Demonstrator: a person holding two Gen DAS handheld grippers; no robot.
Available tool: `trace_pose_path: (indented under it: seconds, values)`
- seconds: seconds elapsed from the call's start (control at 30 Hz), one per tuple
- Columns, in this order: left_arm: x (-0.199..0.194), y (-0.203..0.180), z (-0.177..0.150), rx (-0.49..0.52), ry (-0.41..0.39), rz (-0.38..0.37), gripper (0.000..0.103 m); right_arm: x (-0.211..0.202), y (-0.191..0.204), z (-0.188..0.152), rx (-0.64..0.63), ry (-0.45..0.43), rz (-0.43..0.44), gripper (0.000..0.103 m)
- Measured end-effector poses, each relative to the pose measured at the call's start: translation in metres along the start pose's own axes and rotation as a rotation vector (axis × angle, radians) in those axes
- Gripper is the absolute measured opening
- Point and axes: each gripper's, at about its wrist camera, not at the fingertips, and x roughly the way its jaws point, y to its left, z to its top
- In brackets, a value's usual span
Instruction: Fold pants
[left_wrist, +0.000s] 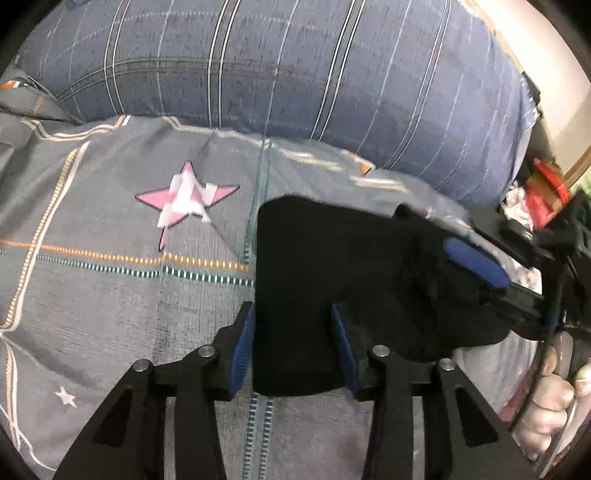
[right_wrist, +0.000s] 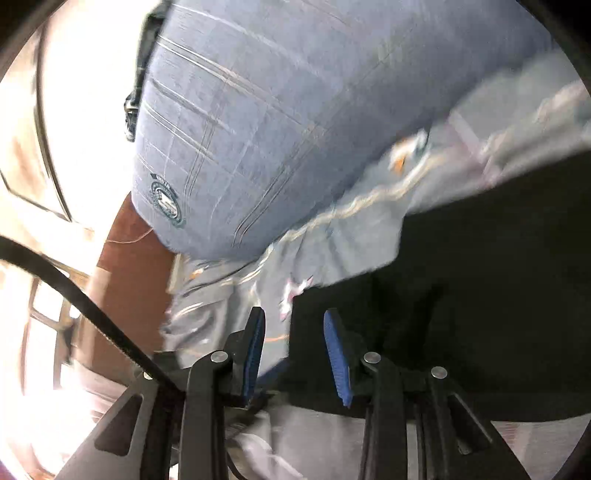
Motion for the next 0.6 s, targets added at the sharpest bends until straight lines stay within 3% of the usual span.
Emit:
trace_pose_path:
  seconds: [0.13, 0.17, 0.23, 0.3, 0.33, 0.43, 0.47, 0.6]
  values:
    - [0.011, 0.009, -0.003, -0.027, 0.011, -0.007, 0.059, 0.038, -0.028, 0.002, 0.056, 0.030, -0.102, 0.036]
    - [0.012, 0.011, -0.003, -0.029, 0.007, -0.015, 0.060, 0.042, -0.038, 0.001, 0.080, 0.015, -0.123, 0.027]
    - [0.012, 0.010, -0.002, -0.012, 0.011, -0.007, 0.063, 0.038, -0.055, 0.000, 0.135, -0.027, -0.085, 0.017]
    - [0.012, 0.007, 0.000, 0.005, 0.022, 0.021, 0.066, 0.032, -0.056, 0.001, 0.143, -0.034, -0.089, 0.017]
    - [0.010, 0.006, 0.000, 0.007, 0.032, 0.033, 0.066, 0.025, -0.050, 0.000, 0.113, -0.049, -0.123, 0.019]
    - [-0.008, -0.004, -0.006, 0.021, 0.026, 0.085, 0.066, 0.000, -0.029, -0.006, -0.001, -0.094, -0.209, 0.053]
    - [-0.015, -0.009, -0.009, 0.041, 0.013, 0.099, 0.066, -0.015, -0.020, -0.012, -0.061, -0.127, -0.230, 0.059]
    - [-0.053, -0.046, -0.032, 0.147, -0.074, 0.168, 0.066, -0.057, -0.005, -0.035, -0.209, -0.214, -0.315, 0.060]
